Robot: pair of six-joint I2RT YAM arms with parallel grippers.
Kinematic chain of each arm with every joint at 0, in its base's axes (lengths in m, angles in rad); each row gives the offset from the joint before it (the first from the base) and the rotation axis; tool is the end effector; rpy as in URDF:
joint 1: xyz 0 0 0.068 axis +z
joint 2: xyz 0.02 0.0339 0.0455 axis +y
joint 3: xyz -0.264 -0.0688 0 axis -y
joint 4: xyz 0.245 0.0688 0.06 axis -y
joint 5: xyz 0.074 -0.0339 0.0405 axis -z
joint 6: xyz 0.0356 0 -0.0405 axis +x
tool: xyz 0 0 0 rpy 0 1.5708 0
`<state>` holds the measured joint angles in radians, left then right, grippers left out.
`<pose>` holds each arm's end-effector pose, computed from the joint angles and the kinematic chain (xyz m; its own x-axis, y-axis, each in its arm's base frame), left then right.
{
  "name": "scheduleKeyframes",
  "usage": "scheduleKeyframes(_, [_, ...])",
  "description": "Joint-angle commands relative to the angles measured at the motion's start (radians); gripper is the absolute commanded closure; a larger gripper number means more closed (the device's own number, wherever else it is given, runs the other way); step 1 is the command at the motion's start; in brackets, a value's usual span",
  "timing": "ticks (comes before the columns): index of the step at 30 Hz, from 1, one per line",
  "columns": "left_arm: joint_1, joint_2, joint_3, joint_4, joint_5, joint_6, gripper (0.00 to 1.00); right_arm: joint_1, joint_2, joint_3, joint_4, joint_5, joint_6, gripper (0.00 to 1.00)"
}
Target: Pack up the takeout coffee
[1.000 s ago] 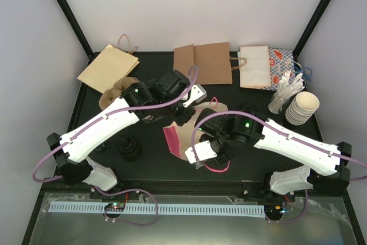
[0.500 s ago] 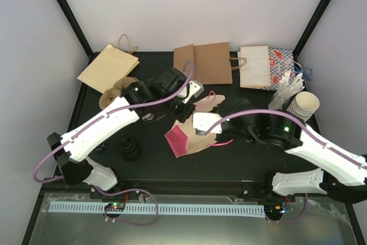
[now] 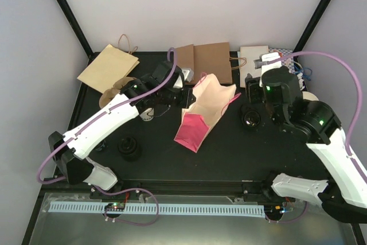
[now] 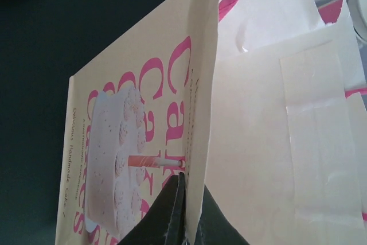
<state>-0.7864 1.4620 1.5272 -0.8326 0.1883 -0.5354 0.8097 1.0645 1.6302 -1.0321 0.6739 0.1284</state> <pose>0.2145 -0.2244 0.3761 -0.8251 0.1173 -0.5527 0.4296 0.7655 -0.4790 0.1248 0.0988 0.4806 -0.3308 -0.2022 -0.9218 -0.1401 0.9765 -0.1639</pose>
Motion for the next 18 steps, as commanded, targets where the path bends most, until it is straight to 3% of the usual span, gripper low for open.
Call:
scheduleKeyframes(1, [0.022,0.017,-0.030,0.127,0.011,-0.160,0.94,-0.073,0.018,-0.036,-0.085,-0.002,0.200,0.33])
scheduleKeyframes(2, [0.025,0.016,-0.039,0.143,0.000,-0.169,0.87,-0.089,0.006,-0.055,-0.066,-0.009,0.207,0.33])
scheduleKeyframes(7, [0.028,-0.006,-0.052,0.137,-0.056,-0.153,0.26,-0.136,-0.027,-0.114,-0.030,-0.041,0.204,0.30])
scheduleKeyframes(9, [0.033,-0.027,-0.053,0.120,-0.074,-0.138,0.14,-0.142,-0.030,-0.126,-0.036,-0.053,0.200,0.30])
scheduleKeyframes(12, [0.036,-0.080,-0.049,0.093,-0.117,-0.112,0.02,-0.144,-0.046,-0.153,-0.028,-0.069,0.202,0.30])
scheduleKeyframes(18, [0.045,-0.191,-0.121,0.119,-0.145,-0.093,0.01,-0.143,-0.063,-0.199,0.006,-0.156,0.203,0.30])
